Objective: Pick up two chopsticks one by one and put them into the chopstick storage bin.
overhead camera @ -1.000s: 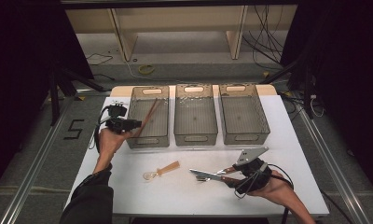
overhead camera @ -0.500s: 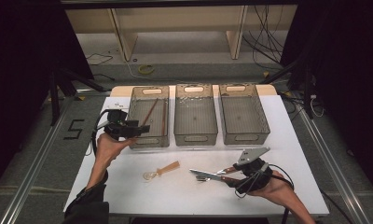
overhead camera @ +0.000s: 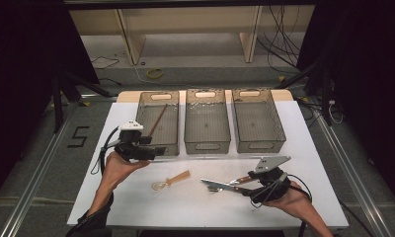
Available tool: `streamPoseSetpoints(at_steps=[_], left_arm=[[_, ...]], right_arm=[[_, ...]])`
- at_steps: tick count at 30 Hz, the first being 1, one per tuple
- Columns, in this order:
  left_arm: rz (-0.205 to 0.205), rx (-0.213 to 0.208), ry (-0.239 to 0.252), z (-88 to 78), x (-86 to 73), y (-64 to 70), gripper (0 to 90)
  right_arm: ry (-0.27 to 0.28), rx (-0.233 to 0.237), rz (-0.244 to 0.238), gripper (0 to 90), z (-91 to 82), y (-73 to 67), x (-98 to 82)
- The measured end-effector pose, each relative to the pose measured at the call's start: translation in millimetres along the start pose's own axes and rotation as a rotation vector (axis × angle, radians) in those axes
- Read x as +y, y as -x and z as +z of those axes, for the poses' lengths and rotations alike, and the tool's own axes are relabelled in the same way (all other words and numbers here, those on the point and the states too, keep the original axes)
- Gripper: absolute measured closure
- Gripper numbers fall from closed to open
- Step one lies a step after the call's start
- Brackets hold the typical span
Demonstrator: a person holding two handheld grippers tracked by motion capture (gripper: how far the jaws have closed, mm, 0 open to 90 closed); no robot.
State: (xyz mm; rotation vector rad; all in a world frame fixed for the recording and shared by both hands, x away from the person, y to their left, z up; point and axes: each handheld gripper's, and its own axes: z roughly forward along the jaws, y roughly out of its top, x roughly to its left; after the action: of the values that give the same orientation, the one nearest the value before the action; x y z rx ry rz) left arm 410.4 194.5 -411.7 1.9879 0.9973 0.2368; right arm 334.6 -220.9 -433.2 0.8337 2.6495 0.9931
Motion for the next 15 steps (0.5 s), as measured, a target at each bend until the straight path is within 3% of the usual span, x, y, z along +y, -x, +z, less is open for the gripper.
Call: streamPoseSetpoints(at_steps=[8,15], left_arm=[[0.037,-0.019,-0.044,5.0,-8.0,8.1,20.0],[0.104,-0.024,-0.110,14.9,-13.9,23.7,19.1]], right_arm=[[0.030,0.001,0.028,33.5,-3.3,3.1,-1.8],[0.040,0.004,0.041,33.3,-4.1,4.9,-3.7]])
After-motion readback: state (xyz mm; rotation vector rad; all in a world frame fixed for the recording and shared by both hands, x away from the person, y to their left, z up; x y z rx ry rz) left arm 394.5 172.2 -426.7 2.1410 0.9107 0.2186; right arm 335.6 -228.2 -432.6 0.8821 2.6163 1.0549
